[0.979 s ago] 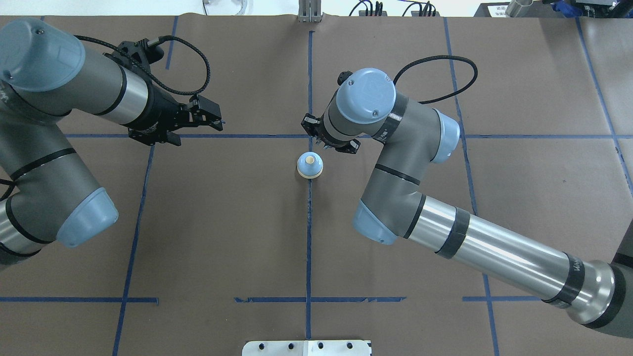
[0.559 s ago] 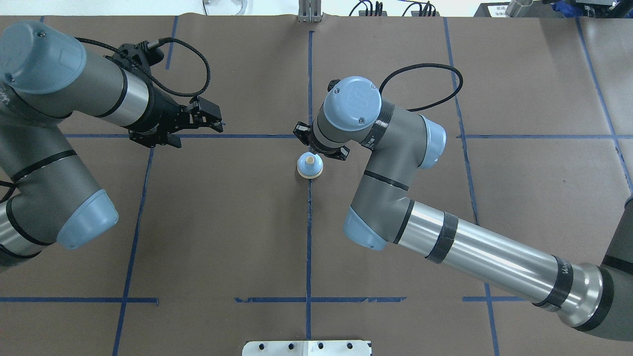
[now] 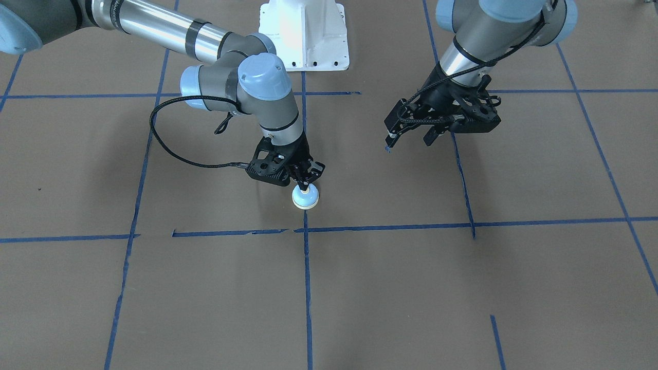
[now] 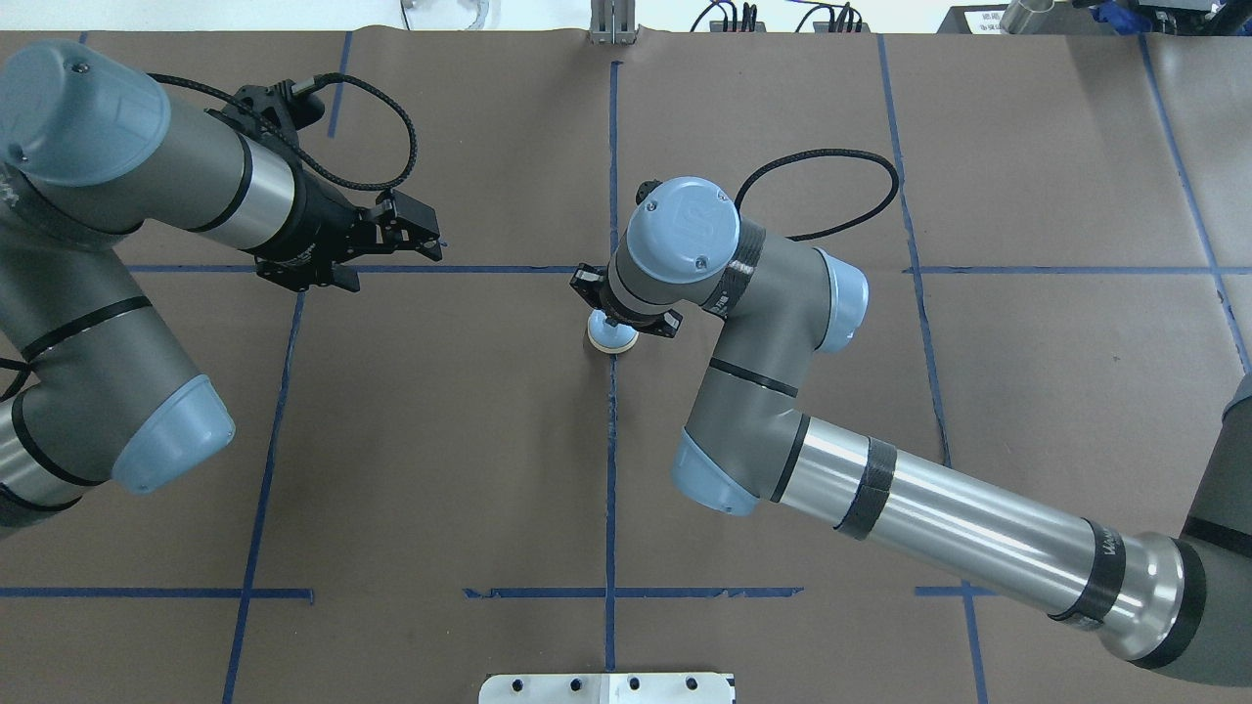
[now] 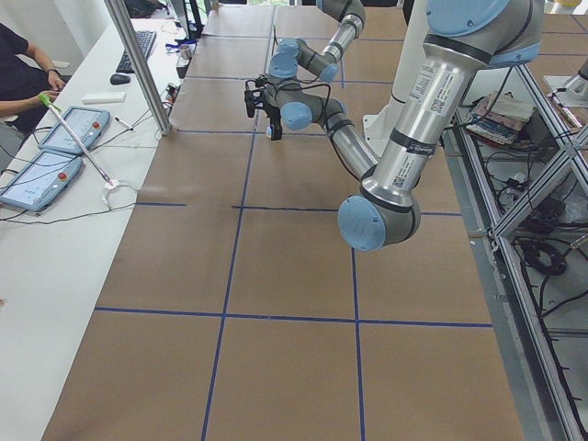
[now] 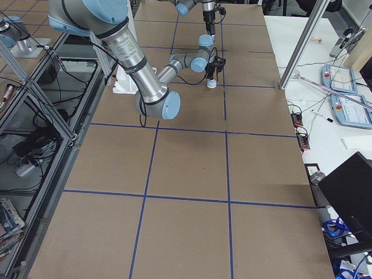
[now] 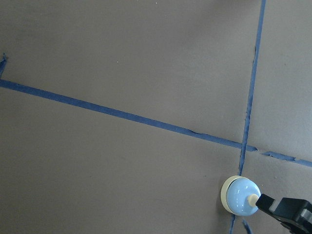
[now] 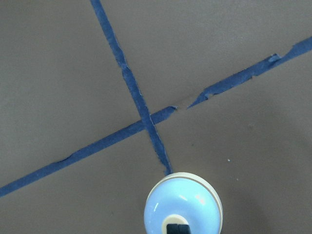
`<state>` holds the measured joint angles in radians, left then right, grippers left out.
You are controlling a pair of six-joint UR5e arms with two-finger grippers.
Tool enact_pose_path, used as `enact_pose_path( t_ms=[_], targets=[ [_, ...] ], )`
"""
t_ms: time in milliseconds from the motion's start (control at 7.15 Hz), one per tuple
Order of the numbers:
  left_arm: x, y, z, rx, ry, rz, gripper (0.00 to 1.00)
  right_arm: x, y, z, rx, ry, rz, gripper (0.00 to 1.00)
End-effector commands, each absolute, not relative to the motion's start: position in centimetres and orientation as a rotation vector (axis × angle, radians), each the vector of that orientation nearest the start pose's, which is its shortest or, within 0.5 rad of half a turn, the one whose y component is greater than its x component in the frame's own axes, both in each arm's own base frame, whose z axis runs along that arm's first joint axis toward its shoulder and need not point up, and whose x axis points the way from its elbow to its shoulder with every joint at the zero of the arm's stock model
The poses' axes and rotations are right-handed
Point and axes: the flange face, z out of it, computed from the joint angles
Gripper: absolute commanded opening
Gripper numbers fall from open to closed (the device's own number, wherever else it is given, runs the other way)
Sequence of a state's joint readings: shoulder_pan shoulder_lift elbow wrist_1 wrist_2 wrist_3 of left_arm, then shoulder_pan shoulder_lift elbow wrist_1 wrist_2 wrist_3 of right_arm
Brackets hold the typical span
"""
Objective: Place and press bell with both arms
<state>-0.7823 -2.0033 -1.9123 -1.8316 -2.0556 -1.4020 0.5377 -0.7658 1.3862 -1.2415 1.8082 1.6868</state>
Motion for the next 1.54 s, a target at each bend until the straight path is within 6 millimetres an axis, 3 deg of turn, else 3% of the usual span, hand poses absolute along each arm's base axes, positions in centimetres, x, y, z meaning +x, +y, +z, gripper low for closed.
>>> enact_pose_path(
  t_ms=[0,420,559,699,839,1119,1259,1399],
  targets=[
    [35.4,-47.4,23.4,0.072,1.104,-0.300,1.00,-60.3,-48.7,21.3,-0.017,-0.962,0.488,0.00],
    [35.4,-47.4,23.4,0.072,1.104,-0.300,1.00,-60.4,-48.8,21.0,-0.019,-0.966,0.491,0.00],
    [35.3,-47.4,23.4,0.073,1.105,-0.299,1.00,-59.8,-48.5,19.8,-0.016,-0.992,0.484,0.00],
    [35.3,-47.3,23.2,0.073,1.108,-0.297,1.00,-54.1,-48.1,18.8,-0.001,-1.033,0.495,0.00],
    [35.2,-47.3,23.2,0.075,1.109,-0.298,1.00,-48.0,-47.3,19.7,-0.012,-1.054,0.496,0.00],
    [35.2,-47.3,23.2,0.075,1.108,-0.297,1.00,-39.4,-46.9,24.1,0.014,-1.055,0.413,0.04],
    [35.0,-47.3,23.7,0.073,1.103,-0.290,1.00,-34.7,-47.0,26.8,0.011,-1.041,0.445,0.18],
    [33.9,-46.3,25.4,0.064,1.087,-0.291,1.00,-29.4,-47.0,30.7,-0.004,-1.018,0.441,0.61]
  ],
)
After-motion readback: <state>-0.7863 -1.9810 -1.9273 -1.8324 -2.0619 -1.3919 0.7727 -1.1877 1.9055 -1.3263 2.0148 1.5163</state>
